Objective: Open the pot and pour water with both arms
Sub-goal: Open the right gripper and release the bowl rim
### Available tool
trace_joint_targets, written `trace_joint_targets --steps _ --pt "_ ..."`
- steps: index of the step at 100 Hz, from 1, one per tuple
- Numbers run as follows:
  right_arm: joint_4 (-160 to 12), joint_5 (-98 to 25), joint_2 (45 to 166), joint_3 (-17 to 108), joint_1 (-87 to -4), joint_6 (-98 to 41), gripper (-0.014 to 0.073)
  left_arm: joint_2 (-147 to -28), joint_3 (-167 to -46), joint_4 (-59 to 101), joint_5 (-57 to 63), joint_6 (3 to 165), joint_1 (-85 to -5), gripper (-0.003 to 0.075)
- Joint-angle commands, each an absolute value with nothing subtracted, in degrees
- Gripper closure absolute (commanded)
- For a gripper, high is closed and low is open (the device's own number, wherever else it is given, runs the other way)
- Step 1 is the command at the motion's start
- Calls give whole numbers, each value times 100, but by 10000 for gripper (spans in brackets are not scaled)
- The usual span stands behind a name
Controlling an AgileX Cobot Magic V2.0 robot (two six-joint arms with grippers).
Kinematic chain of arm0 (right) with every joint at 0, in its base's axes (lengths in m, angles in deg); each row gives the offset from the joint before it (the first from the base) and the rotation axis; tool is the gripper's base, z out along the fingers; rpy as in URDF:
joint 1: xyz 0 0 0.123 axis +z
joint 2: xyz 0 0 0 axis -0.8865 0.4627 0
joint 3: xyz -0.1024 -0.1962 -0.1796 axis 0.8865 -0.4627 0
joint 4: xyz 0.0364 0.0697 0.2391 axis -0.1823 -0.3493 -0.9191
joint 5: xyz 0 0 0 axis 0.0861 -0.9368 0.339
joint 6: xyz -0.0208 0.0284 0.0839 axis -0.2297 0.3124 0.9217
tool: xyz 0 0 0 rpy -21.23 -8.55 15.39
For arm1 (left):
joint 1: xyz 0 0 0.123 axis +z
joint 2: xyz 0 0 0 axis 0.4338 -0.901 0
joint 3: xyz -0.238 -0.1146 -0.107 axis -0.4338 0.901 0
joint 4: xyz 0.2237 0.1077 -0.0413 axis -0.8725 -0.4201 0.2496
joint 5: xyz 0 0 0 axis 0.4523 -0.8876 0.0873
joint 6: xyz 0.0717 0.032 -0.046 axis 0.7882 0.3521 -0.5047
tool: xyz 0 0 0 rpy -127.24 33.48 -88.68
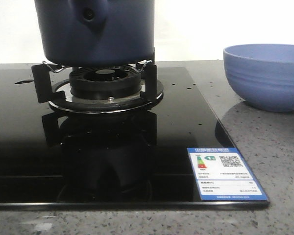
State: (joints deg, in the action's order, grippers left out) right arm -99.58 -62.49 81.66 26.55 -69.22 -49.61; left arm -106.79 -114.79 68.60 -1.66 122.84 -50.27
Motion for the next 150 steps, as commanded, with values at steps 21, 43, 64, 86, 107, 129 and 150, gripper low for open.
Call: trace_joint_targets --steps 21,43,64,86,107,129,150 --pt "-10176 -6079 8117 2737 -6943 -5027 655 -11015 -11958 7228 -210 12436 -5090 352" --pt "-10176 -6079 8117 2737 -6943 -5040 655 -11195 -11958 7258 -274 12448 -5090 352" --pt "-10176 -6079 8117 2737 -6943 -5050 655 -11203 -11958 7173 -147 12458 -5090 352" --pt "-10176 -6079 8117 2737 -6943 -5081 655 -11203 -11958 7029 -185 12458 -5090 342" --pt "-10176 -6079 8117 2737 -6943 -5085 655 -11203 -11958 7015 -291 12458 -5090 190" --pt "-10176 -6069 8117 2737 -6943 -5085 655 -11011 -11958 7015 -463 12458 -5076 186" --pt "-10187 -5913 8117 2737 -6943 -5085 655 -10166 -11958 6850 -430 12458 -5023 189"
